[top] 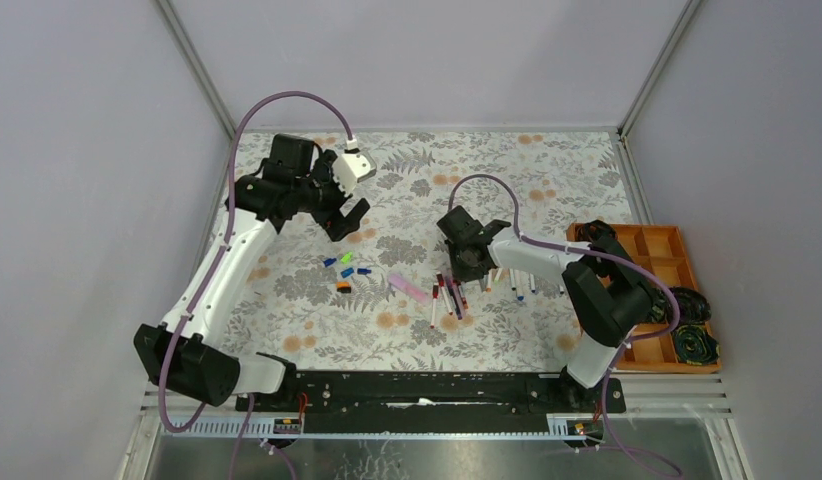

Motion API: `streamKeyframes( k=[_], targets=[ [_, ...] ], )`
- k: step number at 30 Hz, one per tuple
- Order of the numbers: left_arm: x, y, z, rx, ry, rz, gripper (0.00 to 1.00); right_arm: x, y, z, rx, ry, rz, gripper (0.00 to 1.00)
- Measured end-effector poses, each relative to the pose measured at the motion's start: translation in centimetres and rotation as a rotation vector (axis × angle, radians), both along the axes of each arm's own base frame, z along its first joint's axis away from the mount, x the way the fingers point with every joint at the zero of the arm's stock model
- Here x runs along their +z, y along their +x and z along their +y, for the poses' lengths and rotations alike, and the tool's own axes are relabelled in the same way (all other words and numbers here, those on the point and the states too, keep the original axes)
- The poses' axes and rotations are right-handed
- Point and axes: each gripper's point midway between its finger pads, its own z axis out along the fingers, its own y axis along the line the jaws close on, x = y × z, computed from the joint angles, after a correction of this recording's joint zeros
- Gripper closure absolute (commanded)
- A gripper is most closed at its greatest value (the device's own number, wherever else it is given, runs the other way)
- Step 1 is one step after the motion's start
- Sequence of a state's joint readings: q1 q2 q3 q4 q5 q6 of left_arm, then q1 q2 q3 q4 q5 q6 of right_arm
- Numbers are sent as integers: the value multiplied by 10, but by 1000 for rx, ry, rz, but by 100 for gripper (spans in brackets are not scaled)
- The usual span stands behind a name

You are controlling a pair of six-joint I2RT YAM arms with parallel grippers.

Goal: Open the pen caps

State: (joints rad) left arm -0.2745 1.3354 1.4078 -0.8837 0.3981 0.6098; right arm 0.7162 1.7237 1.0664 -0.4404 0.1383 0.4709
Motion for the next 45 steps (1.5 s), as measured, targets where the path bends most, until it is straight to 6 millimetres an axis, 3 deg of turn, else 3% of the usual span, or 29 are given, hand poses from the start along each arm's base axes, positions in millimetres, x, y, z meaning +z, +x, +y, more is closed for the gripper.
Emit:
streamKeyframes(
  k=[11,21,27,34,40,45],
  targets=[
    [4,-6,-4,-19,-23,5,1,-15,1,-2,3,-27,13,73],
    [3,-15,-10,-53,-51,40,2,-15,3,-2,5,-27,1,99],
    [16,-21,-18,-93,-91,40,1,-8,-1,1,22,9,-3,100],
    [13,-27,-22,-127,-104,67,2,31,-3,19,69,137,-39,100],
    [-13,-42,-27,-215,-76,116,1,90,-9,53,165,335,-44,100],
    [-25,-62,-48,-366,-35,109,1,132,-26,81,280,512,4,100]
  ],
)
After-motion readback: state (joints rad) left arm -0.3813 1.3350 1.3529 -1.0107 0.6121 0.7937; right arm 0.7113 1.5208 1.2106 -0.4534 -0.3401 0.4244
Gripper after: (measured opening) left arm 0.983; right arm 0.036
